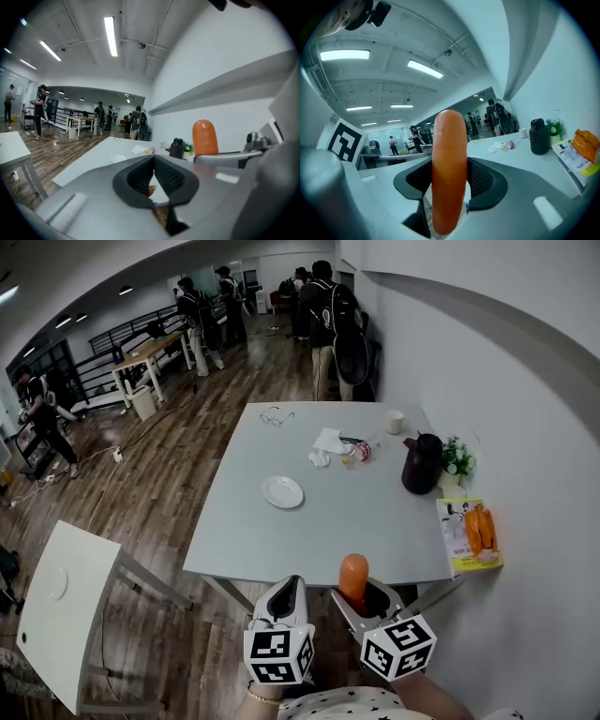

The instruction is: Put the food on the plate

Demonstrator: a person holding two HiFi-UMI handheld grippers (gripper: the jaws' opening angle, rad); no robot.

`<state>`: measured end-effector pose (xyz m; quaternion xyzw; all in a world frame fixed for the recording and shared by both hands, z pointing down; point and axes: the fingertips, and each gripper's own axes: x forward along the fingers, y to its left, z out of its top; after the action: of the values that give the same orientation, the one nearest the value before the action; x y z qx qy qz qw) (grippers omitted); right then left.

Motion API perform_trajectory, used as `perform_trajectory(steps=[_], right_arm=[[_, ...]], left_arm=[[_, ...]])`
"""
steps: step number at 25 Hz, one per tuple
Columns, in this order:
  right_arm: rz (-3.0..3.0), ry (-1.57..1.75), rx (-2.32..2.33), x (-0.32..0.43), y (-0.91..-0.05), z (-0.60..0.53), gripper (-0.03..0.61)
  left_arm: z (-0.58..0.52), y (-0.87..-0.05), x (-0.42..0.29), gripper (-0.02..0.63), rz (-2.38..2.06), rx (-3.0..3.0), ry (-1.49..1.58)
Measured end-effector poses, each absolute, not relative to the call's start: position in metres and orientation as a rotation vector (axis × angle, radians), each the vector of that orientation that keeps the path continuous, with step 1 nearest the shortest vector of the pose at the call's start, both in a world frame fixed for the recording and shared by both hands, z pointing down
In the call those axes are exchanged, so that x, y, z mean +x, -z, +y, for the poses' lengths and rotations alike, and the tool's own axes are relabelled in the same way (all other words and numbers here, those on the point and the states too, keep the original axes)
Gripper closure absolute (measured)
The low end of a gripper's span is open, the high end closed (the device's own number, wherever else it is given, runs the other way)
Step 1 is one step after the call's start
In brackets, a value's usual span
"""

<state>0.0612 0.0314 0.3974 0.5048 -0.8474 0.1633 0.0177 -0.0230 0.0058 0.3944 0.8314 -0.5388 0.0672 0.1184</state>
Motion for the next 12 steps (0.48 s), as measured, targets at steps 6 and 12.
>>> perform_trajectory(steps=[6, 12], right_arm=[[-2.618, -0.511, 1.587, 0.012, -0.399, -0.029, 0.367], [-2.575, -0.538, 1.551, -0.017, -0.414, -0.072, 0.367]], left_arm=[[-0.051, -0.400, -0.071, 0.606, -1.548, 2.447, -0.209], [-0.092, -0.411, -0.102, 0.606, -1.537, 2.428, -0.227]])
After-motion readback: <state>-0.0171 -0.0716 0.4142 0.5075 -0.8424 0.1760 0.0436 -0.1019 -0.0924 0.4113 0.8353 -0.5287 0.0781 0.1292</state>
